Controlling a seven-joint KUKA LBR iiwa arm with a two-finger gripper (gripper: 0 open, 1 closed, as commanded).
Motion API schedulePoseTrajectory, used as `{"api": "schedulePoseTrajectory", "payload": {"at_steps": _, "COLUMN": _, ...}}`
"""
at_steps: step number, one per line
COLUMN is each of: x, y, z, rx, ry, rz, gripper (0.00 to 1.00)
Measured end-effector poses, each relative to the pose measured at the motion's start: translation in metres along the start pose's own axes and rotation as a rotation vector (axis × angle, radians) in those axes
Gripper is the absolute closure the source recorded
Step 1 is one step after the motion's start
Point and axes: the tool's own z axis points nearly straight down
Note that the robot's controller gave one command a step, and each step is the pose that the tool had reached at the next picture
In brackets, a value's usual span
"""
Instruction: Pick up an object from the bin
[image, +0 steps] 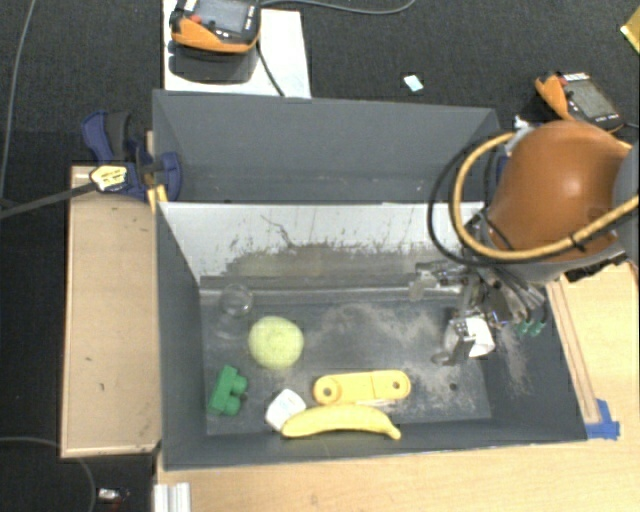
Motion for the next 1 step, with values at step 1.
{"api": "schedulePoseTrajectory", "payload": {"at_steps": 1, "x": 0.0249, "y": -0.0088, "z": 0.1333, "rx": 0.000, "ry": 0.001, "rz": -0.226, "gripper": 1.00}}
